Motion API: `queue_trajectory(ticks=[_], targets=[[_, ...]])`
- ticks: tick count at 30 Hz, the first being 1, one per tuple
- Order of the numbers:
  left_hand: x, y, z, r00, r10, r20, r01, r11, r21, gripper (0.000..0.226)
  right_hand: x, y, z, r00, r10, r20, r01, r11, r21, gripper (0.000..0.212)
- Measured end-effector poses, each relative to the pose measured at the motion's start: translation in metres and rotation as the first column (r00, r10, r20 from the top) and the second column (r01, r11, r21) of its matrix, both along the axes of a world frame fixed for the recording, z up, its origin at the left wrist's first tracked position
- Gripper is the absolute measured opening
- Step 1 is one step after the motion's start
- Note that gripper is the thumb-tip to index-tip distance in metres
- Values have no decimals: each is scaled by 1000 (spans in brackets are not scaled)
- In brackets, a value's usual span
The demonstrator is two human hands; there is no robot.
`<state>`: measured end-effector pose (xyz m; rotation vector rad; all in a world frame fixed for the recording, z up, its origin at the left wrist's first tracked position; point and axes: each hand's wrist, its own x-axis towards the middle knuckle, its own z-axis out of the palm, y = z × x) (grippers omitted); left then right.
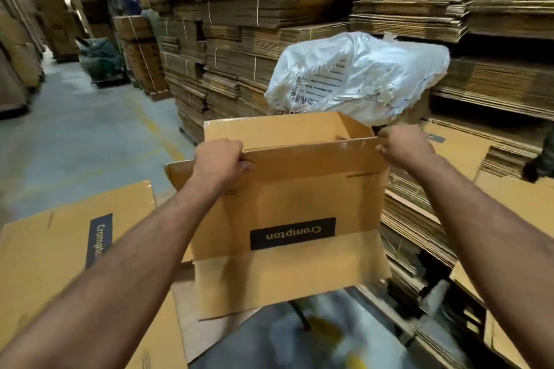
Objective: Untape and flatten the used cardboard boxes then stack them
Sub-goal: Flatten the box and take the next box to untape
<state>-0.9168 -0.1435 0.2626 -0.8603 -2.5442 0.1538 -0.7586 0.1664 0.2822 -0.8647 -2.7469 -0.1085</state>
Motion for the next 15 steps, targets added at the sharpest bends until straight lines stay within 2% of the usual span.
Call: queue_trajectory(ticks=[3, 5, 7, 9, 10, 11, 13, 14, 15], targets=[[25, 29, -10, 993, 56, 100, -59, 998, 29, 40, -31, -49, -16, 979, 195, 64, -186, 974, -125, 53], [46, 46, -21, 985, 94, 145, -101, 994, 40, 35, -46, -83, -39, 945, 326, 40, -312, 929, -202, 70], [67, 63, -33, 978, 91, 188, -101, 994, 44, 24, -54, -108, -64, 887, 461, -32, -459, 869, -185, 60], [77, 74, -35, 942, 66, 330, -90, 994, 57, 11, -53, -119, -79, 835, 538, -115, -550, 823, -141, 35], [76, 74, -30, 888, 36, 458, -81, 994, 79, 11, -50, -118, -82, 829, 545, -123, -558, 819, -132, 27], [70, 72, -24, 787, -21, 616, -69, 990, 122, 16, -47, -115, -85, 834, 543, -102, -552, 824, -127, 24], [53, 57, -11, 451, -189, 872, -131, 953, 274, 32, -39, -105, -90, 839, 540, -61, -544, 835, -83, 27], [41, 48, -10, 309, -272, 912, -202, 918, 342, 37, -37, -100, -92, 841, 538, -51, -540, 839, -59, 29], [29, 39, -15, 272, -317, 909, -255, 887, 386, 38, -34, -98, -93, 842, 538, -46, -539, 840, -54, 30]])
